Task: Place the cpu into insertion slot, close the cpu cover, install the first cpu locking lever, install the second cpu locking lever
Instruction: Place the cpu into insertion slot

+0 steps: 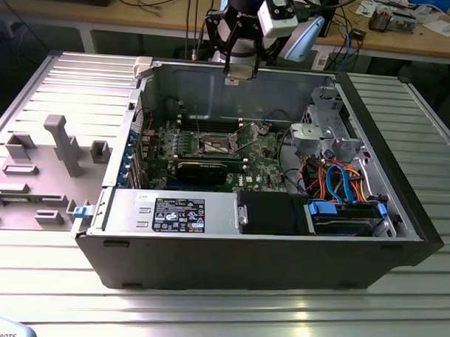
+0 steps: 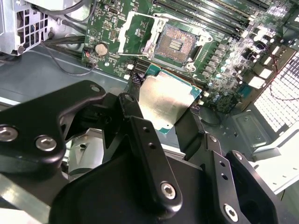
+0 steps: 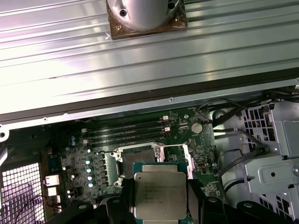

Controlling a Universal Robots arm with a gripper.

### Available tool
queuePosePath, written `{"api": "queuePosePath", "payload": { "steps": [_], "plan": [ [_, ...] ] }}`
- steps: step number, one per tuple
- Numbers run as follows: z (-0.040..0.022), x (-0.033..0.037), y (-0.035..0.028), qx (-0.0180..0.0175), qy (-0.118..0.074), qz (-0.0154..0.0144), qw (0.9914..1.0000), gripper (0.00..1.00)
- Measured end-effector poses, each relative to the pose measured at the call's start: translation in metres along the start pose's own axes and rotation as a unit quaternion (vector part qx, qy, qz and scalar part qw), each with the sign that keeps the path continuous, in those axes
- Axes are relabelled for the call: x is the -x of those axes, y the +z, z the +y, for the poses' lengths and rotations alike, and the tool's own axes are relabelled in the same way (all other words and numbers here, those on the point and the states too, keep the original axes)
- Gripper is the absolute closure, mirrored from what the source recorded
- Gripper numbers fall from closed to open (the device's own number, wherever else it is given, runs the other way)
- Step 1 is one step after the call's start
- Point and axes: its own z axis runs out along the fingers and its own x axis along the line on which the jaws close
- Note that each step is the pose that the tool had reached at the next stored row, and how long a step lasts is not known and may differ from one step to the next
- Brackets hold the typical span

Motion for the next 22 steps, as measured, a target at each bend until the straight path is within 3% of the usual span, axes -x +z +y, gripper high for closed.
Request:
{"api": "queuePosePath", "payload": {
  "steps": [4,12,22],
  "plan": [
    [0.0000,0.0000,0.0000,0.0001,0.005,-0.0004,0.99999,0.46],
    [0.0000,0.0000,0.0000,0.0006,0.031,-0.0028,0.99951,0.46],
    [0.0000,0.0000,0.0000,0.0007,0.034,-0.0031,0.99941,0.46]
  ]
}}
